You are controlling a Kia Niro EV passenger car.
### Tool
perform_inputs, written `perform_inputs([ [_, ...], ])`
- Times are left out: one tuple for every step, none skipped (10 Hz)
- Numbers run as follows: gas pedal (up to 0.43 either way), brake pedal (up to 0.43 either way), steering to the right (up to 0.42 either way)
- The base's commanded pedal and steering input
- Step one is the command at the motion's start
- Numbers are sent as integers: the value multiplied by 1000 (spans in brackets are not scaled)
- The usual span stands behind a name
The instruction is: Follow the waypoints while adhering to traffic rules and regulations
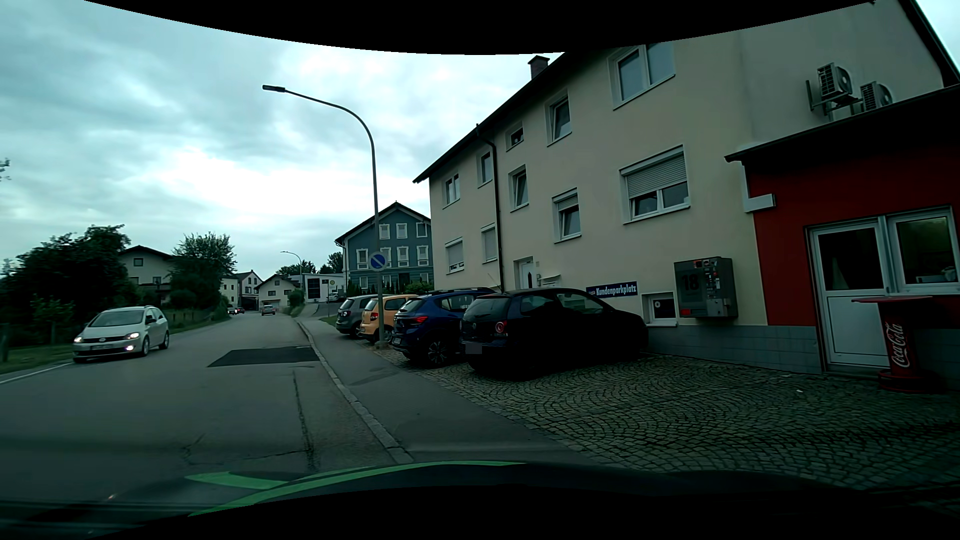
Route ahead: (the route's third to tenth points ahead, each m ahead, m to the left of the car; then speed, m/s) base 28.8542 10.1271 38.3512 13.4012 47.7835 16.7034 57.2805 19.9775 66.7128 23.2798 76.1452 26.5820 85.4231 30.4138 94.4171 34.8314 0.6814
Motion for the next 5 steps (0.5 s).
perform_inputs([
  [0,177,800],
  [0,134,781],
  [0,30,760],
  [0,0,703],
  [0,0,615],
])
